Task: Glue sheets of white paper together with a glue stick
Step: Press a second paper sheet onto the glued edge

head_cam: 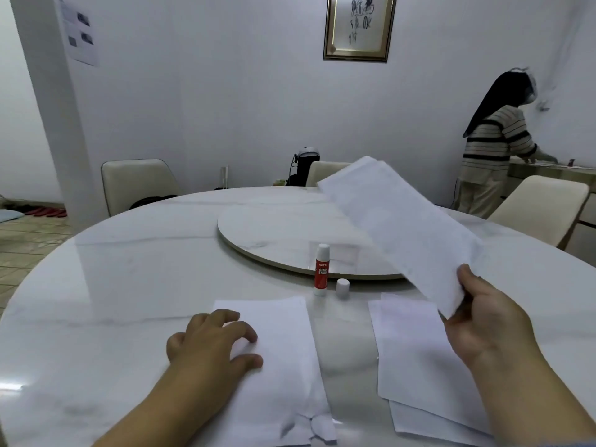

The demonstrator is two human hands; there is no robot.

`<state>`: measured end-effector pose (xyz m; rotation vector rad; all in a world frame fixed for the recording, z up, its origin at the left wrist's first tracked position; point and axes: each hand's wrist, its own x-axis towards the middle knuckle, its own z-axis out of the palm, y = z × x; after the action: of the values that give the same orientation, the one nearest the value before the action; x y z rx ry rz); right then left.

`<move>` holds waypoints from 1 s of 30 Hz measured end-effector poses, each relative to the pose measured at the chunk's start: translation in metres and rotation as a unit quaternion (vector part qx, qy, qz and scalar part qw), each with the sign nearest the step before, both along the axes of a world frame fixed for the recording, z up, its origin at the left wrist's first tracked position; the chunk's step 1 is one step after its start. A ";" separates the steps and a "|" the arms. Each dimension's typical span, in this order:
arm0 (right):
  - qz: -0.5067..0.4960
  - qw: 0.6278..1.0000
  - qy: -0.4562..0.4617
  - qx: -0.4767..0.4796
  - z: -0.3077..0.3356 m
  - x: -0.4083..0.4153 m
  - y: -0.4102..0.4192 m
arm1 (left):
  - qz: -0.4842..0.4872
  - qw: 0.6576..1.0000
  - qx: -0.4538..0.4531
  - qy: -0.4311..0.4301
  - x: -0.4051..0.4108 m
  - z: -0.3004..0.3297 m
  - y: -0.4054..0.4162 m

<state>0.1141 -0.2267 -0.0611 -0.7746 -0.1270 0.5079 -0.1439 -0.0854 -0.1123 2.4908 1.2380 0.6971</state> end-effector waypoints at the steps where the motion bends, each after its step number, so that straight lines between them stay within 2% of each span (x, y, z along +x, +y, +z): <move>1: 0.025 0.999 -0.027 -0.007 0.002 -0.003 -0.001 | -0.006 1.000 0.010 -0.018 0.001 -0.001 0.002; 4: 0.077 0.986 -0.125 -0.072 0.007 -0.015 -0.004 | 0.030 0.989 0.019 -0.143 0.000 0.000 0.010; 7: 0.087 0.958 -0.216 -0.166 0.004 -0.029 0.000 | 0.091 0.942 0.002 -0.324 -0.003 0.010 0.014; 10: 0.100 0.936 -0.255 -0.222 0.001 -0.043 0.009 | 0.096 0.919 0.048 -0.378 -0.005 0.016 0.006; 12: 0.125 0.922 -0.271 -0.245 -0.003 -0.052 0.014 | 0.030 0.933 0.113 -0.341 -0.005 0.017 0.001; 15: 0.162 0.919 -0.256 -0.251 -0.007 -0.062 0.018 | -0.064 0.963 0.129 -0.228 0.001 0.012 -0.002; 19: 0.261 0.932 -0.135 -0.214 -0.004 -0.063 0.015 | -0.067 0.986 0.133 -0.075 0.008 -0.001 -0.003; 24: 0.328 0.929 -0.024 -0.167 -0.002 -0.065 0.015 | -0.081 0.994 0.050 0.053 0.006 -0.008 -0.001; 27: 0.358 0.923 -0.002 -0.140 -0.003 -0.069 0.016 | -0.110 0.992 -0.008 0.059 0.007 0.001 -0.004; 30: 0.357 0.921 -0.044 -0.151 -0.008 -0.072 0.019 | -0.146 0.985 -0.087 -0.015 0.011 0.020 0.000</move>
<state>0.0424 -0.2073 -0.0687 -1.0515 -0.4309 1.2083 -0.1332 -0.0856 -0.0926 2.4360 0.8573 0.5251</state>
